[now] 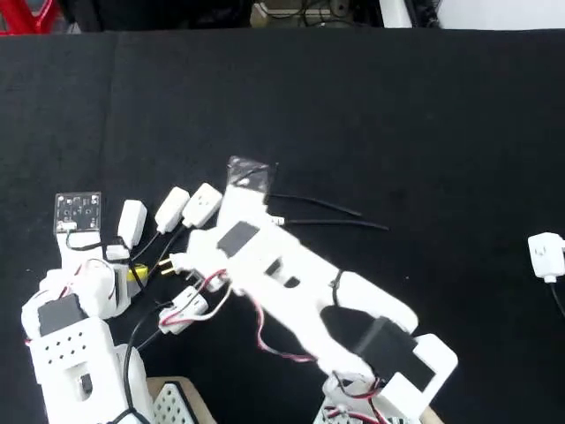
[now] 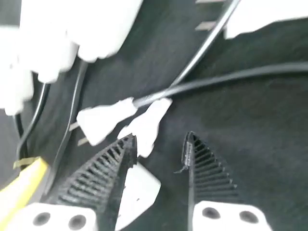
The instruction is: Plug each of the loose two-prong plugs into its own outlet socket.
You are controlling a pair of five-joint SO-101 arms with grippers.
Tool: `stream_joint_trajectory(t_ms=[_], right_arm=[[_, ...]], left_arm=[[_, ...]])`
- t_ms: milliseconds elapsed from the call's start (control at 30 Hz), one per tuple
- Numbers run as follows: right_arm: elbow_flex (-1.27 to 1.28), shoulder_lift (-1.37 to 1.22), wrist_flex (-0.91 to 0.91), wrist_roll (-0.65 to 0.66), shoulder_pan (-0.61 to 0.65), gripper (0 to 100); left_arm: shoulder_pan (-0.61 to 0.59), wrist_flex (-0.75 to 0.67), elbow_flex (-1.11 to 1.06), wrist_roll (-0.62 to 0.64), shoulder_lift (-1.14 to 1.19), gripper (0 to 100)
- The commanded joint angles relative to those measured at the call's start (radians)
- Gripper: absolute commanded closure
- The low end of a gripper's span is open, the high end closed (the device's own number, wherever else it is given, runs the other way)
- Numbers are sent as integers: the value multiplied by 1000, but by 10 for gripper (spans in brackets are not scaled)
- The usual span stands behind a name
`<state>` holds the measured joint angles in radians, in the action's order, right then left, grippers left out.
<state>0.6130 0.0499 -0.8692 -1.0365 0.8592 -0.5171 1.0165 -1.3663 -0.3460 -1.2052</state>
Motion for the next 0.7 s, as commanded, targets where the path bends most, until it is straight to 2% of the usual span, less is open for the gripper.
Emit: stream_joint_trajectory(t_ms=[0,133,300,500,667], right_arm=[[-5,-16,49,-9,32,829],[-27,-143,98,-26,31,829],[-91,-186,21,-41,32,832],[-93,-196,54,-41,29,956],[-96,-229,55,-43,28,890]], left_arm=[[-19,-25,-16,34,-14,661],[-18,-25,-19,34,-14,661],[-18,-31,-22,32,-14,661],[-18,-68,-41,32,-14,661],[-19,-68,-41,32,-14,661]])
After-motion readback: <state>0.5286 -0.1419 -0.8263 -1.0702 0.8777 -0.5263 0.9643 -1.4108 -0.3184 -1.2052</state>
